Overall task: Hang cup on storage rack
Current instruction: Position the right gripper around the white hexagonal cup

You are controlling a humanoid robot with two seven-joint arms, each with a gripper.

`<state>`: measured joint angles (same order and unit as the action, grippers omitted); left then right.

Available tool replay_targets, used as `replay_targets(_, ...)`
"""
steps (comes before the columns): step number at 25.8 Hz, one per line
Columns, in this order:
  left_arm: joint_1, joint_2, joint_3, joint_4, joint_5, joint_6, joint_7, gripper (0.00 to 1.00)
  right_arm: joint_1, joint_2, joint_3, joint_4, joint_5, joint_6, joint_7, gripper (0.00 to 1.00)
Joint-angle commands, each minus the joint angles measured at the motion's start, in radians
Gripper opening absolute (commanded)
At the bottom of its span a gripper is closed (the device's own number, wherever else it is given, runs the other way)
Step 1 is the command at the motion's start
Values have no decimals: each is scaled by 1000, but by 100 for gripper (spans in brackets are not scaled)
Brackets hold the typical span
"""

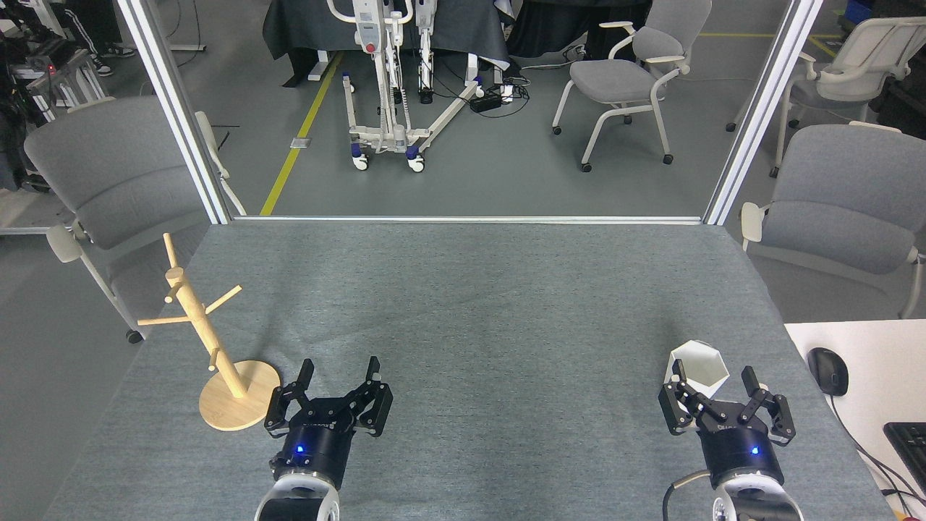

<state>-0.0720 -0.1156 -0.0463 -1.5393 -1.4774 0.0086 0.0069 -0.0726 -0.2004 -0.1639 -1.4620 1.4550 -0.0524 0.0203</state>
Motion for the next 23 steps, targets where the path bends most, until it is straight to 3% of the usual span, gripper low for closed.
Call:
replay_targets(1,4,-1,2,-2,0,14,5,100,1,1,0,-1,1,0,6,100)
replay_targets(17,1,-4,-6,-48,5,48,33,100,8,-2,-8,8,2,8,1,100)
replay_targets(23,3,-4,-7,-45,5,45,33,100,-15,7,-12,170,-1,11,-126,100)
